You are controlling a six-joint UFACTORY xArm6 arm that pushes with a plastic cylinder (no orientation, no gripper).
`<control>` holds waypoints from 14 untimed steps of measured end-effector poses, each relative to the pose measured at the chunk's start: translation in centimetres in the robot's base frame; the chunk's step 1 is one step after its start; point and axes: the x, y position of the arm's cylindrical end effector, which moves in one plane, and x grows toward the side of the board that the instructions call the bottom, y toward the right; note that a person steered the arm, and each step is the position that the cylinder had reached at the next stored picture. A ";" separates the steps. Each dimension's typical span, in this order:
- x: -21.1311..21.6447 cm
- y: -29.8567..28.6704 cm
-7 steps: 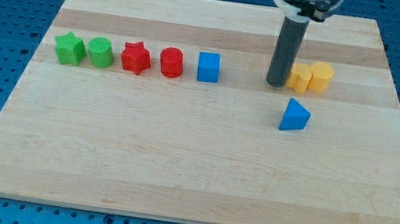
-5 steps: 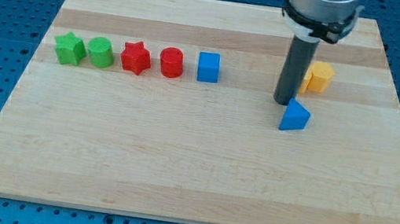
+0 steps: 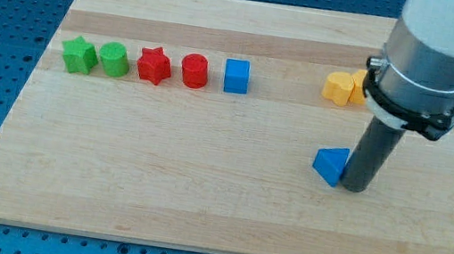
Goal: Move the blue triangle closer to the blue line of blocks
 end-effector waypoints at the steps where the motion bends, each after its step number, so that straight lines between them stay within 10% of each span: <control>1: 0.0 -2.1; 14: -10.3 -8.3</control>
